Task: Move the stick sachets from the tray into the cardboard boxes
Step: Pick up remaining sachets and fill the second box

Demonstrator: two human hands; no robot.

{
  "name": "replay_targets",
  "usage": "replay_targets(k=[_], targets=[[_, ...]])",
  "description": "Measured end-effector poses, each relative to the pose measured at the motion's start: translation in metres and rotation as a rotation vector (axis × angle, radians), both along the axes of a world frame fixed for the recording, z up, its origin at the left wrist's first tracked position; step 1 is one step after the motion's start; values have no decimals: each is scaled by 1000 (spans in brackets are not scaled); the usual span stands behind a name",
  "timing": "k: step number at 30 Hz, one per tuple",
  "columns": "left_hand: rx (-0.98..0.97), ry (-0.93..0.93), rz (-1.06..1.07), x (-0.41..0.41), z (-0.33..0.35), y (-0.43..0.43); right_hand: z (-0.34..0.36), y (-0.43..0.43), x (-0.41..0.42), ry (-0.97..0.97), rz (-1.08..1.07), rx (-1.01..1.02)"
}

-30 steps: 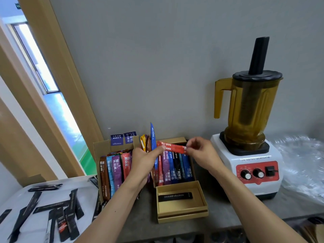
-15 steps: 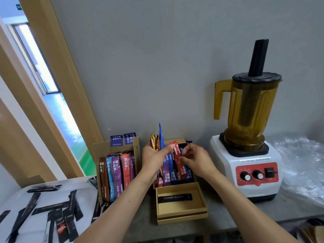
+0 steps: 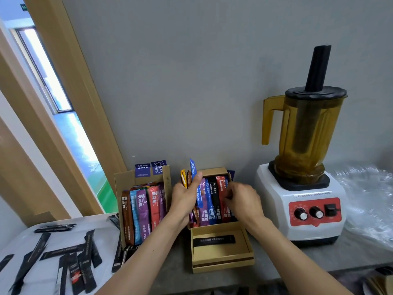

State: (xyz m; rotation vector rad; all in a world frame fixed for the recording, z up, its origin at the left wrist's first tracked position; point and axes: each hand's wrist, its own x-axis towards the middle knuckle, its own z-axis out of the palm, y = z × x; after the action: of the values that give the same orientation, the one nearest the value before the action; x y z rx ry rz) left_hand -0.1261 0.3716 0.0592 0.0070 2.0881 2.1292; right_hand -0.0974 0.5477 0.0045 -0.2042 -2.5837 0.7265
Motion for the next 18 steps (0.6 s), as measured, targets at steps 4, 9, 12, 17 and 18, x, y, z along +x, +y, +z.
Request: replay_targets(k=[4, 9, 12, 17, 18], targets=[[8, -46, -74, 5, 2, -4, 24, -4, -1, 119, 36, -531], [-53, -3, -180, 11, 0, -8, 60, -7, 5, 0, 254, -932], [-59, 3, -239, 11, 1, -8, 64, -7, 3, -105, 320, -990], [-138, 23, -246, 8, -2, -14, 60, -2, -4, 69, 173, -1114], [-112, 21, -221, 7, -4, -15, 60, 0, -4, 76, 155, -1111]])
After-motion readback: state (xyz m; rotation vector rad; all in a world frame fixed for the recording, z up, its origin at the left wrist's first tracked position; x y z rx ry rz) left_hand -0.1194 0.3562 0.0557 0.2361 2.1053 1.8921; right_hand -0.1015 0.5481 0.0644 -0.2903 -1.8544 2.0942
